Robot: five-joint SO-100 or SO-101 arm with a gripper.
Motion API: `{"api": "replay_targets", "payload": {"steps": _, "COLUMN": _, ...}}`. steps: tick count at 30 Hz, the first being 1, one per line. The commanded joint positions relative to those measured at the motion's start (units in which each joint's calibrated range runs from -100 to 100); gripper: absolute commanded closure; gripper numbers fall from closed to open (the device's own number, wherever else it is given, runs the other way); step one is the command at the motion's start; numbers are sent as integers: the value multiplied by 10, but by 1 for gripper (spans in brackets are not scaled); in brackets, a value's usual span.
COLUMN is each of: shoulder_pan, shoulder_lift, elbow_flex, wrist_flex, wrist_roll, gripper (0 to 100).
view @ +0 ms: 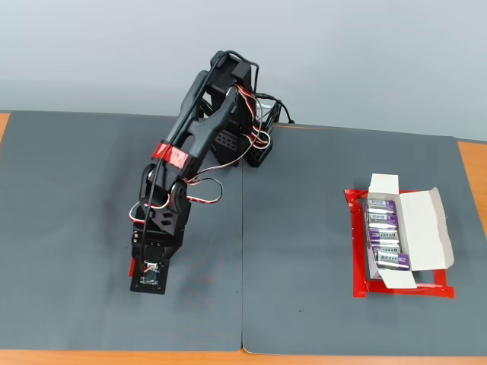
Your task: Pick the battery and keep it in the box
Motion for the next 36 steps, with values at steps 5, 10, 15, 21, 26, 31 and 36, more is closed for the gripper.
{"api": "replay_targets", "payload": {"steps": 5, "shoulder_pan": 2, "shoulder_lift": -64, "elbow_flex": -12, "wrist_flex": 2, "wrist_roll": -2, "gripper": 91}}
{"api": "replay_targets", "payload": {"steps": 10, "shoulder_pan": 1, "shoulder_lift": -86, "elbow_flex": -12, "wrist_flex": 3, "wrist_roll": -2, "gripper": 91}}
{"api": "replay_targets", "payload": {"steps": 15, "shoulder_pan": -7, "shoulder_lift": -129, "elbow_flex": -13, "wrist_flex": 22, "wrist_roll": -3, "gripper": 91}}
{"api": "replay_targets", "payload": {"steps": 21, "shoulder_pan": -40, "shoulder_lift": -185, "elbow_flex": -13, "wrist_flex": 59, "wrist_roll": -3, "gripper": 91}}
{"api": "replay_targets", "payload": {"steps": 26, "shoulder_pan": -91, "shoulder_lift": -223, "elbow_flex": -13, "wrist_flex": 68, "wrist_roll": -3, "gripper": 91}}
{"api": "replay_targets", "payload": {"steps": 31, "shoulder_pan": -160, "shoulder_lift": -264, "elbow_flex": -13, "wrist_flex": 68, "wrist_roll": -3, "gripper": 91}}
{"api": "replay_targets", "payload": {"steps": 36, "shoulder_pan": -232, "shoulder_lift": -289, "elbow_flex": -16, "wrist_flex": 74, "wrist_roll": -3, "gripper": 91}}
